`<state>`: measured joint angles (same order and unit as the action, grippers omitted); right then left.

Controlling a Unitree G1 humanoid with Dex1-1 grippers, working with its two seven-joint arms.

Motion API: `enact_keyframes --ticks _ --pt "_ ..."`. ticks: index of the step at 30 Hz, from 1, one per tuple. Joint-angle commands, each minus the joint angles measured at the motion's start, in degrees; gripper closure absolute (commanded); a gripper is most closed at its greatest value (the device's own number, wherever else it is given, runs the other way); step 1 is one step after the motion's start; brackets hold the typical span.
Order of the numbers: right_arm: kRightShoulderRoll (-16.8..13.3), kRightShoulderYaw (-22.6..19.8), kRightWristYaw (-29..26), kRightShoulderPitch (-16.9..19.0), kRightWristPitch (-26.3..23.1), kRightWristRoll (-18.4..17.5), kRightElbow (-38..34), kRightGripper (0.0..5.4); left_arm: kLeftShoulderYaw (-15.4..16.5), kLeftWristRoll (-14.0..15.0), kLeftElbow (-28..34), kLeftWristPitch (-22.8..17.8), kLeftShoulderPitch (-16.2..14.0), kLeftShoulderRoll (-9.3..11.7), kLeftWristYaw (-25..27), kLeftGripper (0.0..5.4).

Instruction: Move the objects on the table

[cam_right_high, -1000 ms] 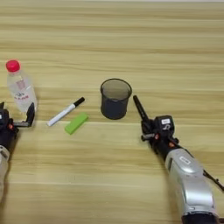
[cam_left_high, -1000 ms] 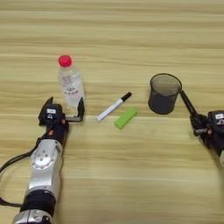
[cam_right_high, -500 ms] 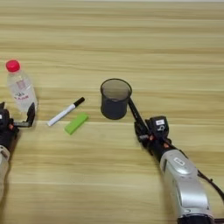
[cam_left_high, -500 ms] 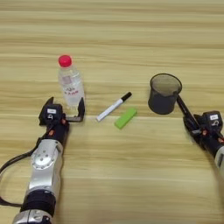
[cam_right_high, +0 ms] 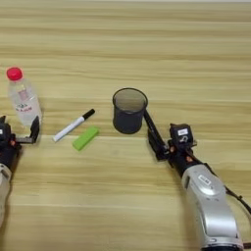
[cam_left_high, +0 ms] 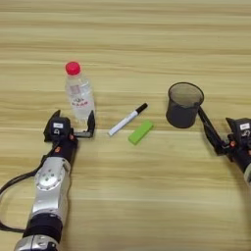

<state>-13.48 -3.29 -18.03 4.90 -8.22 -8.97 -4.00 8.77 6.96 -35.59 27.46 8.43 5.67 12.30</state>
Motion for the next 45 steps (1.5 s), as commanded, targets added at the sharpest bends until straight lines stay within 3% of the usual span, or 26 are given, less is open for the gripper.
enact_keyframes --ticks 1,10,23,31,40,45 --pt "-0.49 0.02 -0.21 0.03 -0.02 0.38 -0.12 1.1 -0.2 0.19 -0.19 0.48 0.04 -0.12 0.3 0.0" --pt "-1.54 0.94 -0.36 1.58 -1.81 1.65 -1.64 0.05 -0.79 -0.4 0.82 0.59 0.54 0.16 0.48 0.0" --pt "1.18 -6.4 4.07 0.29 4.12 -1.72 0.77 0.05 -0.49 -0.63 0.13 1.31 2.17 1.08 0.48 0.0" --pt "2.02 -14.48 11.77 -5.57 11.46 -2.56 10.58 0.05 -0.76 -0.93 -0.97 2.34 3.27 1.07 0.35 0.0" --pt "2.72 -14.09 11.74 -7.14 13.46 -2.25 13.96 0.05 -1.72 -1.34 -0.7 2.15 4.35 1.16 0.91 0.0" --pt "3.13 -13.71 11.79 -7.27 13.88 -2.19 14.59 0.05 -1.33 -1.46 -4.45 1.47 7.59 1.86 0.83 0.0"
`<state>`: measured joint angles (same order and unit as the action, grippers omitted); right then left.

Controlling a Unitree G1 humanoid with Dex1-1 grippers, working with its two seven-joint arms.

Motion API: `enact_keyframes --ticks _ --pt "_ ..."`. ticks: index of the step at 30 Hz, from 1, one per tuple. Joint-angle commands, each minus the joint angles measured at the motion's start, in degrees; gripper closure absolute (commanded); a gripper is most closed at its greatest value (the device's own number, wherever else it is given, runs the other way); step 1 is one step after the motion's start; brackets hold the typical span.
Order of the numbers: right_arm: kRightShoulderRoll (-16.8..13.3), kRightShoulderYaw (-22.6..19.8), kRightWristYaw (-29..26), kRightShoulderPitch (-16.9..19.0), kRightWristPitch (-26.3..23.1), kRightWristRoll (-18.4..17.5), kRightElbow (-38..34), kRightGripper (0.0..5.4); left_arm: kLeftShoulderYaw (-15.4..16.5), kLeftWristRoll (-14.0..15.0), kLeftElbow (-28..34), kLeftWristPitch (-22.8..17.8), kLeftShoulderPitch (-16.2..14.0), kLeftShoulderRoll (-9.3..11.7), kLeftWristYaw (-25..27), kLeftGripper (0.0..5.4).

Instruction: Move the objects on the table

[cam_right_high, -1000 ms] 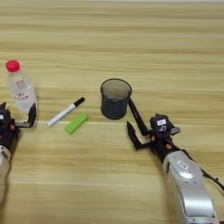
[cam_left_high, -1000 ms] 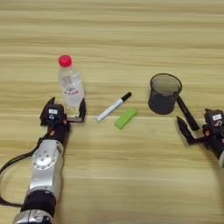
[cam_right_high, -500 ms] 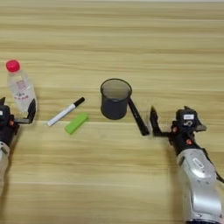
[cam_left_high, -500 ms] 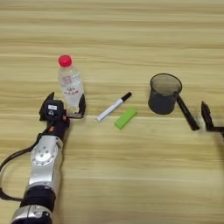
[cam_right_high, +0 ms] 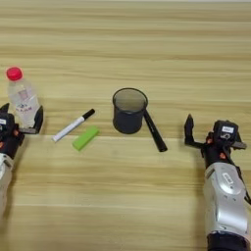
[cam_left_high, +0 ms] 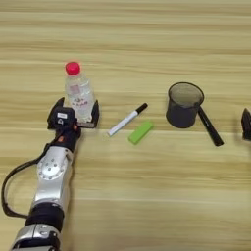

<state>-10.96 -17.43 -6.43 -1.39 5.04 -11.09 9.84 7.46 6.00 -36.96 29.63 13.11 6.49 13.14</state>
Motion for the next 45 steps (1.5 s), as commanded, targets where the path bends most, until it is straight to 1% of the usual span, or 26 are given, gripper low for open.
enact_keyframes --ticks 1,4,7,10,17,28,29,31,32,38,39,42,45 --pt "0.74 0.55 0.18 -1.05 0.8 -0.04 1.05 0.05 0.1 -0.5 -3.8 -0.57 3.38 1.19 -0.05 0.0" --pt "0.96 0.77 0.18 -1.2 1.12 0.04 1.66 0.05 0.27 -0.33 -5.15 -0.35 4.59 1.52 -0.02 0.0" --pt "1.06 1.02 0.17 -1.1 1.06 0.09 1.41 0.05 0.55 -0.1 -6.67 -0.85 6.52 1.96 0.05 0.0" --pt "1.02 1.07 0.1 -1.05 1.21 0.04 1.58 0.05 0.88 -0.01 -7.74 -0.76 7.42 2.3 -0.07 0.0" --pt "1.14 0.99 0.28 -1.1 1.33 -0.08 1.69 0.05 1.11 -0.07 -9.7 -0.33 8.21 2.53 0.15 0.0" --pt "1.36 0.83 0.5 -1.06 1.1 -0.3 1.17 0.05 0.81 -0.21 -12.16 -0.13 8.54 2.13 1.19 0.0" --pt "1.36 0.82 0.49 -1.08 1.11 -0.31 1.19 0.0 0.82 0.14 -12.57 -0.05 8.63 2.02 1.95 0.18" --pt "1.36 0.8 0.49 -1.14 1.15 -0.32 1.25 0.0 0.98 0.66 -13.19 -0.08 8.61 1.75 2.68 0.34" --pt "1.4 0.81 0.53 -1.16 1.15 -0.31 1.25 0.0 1.04 0.72 -13.47 0.03 8.62 1.72 2.84 0.53" --pt "1.53 0.95 0.66 -1.19 1.08 -0.23 1.17 0.0 1.14 0.66 -14.07 0.8 8.71 1.74 3.46 1.1" --pt "1.54 0.96 0.64 -1.2 1.11 -0.23 1.23 0.0 1.16 0.69 -14.11 0.87 8.72 1.74 3.58 1.28" --pt "1.56 1.03 0.56 -1.25 1.15 -0.22 1.51 0.0 1.28 0.77 -14.25 0.98 8.77 1.75 3.82 1.51" --pt "1.56 1.07 0.46 -1.37 1.28 -0.19 1.93 0.0 1.3 0.91 -14.44 1.29 8.86 1.78 4.2 1.98"
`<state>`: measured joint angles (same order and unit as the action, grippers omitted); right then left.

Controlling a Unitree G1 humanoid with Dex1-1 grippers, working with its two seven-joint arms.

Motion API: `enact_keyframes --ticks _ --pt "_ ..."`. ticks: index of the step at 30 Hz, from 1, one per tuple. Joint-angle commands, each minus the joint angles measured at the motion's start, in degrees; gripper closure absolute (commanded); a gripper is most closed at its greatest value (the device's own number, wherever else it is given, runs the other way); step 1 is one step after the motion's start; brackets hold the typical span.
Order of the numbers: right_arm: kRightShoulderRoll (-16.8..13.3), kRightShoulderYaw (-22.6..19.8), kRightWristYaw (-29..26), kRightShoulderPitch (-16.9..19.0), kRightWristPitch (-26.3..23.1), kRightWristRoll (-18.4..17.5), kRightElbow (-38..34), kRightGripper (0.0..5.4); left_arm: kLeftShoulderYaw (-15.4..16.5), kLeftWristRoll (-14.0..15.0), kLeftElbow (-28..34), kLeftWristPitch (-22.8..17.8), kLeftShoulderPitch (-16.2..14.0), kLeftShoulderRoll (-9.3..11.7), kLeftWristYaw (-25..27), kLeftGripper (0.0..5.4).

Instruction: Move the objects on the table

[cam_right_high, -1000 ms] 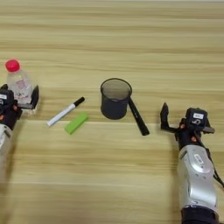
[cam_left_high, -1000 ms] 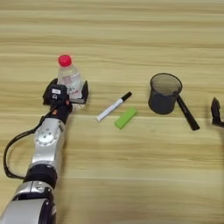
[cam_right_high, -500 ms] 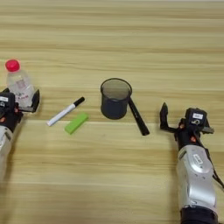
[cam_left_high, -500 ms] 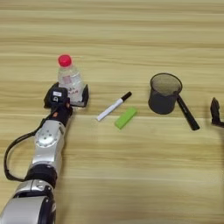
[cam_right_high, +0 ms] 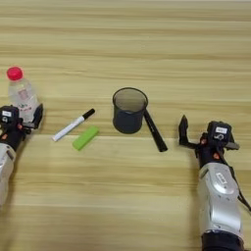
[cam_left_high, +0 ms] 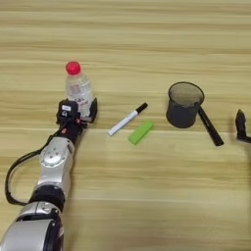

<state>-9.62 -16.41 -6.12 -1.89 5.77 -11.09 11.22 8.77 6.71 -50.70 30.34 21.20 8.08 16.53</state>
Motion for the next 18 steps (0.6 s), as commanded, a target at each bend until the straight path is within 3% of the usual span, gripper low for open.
enact_keyframes --ticks 1,7,11,18 --pt "0.24 0.07 0.18 -0.95 0.59 -0.15 0.68 0.0 -0.14 0.27 0.02 0.81 0.47 0.17 1.13 2.06" --pt "0.31 0.25 0.28 -1.36 0.58 0.13 1.08 0.0 -1.71 0.53 12.72 1.7 -4.48 -0.16 2.79 2.26" --pt "0.39 0.36 0.32 -1.74 0.59 0.24 1.53 0.0 -5.62 3.02 29.36 -3.81 -11.12 -1.15 6.62 2.33" --pt "0.56 0.56 0.66 -2.17 0.85 0.41 2.15 0.0 -11.49 6.69 39.03 -13.35 -16.11 -0.38 14.47 2.35"
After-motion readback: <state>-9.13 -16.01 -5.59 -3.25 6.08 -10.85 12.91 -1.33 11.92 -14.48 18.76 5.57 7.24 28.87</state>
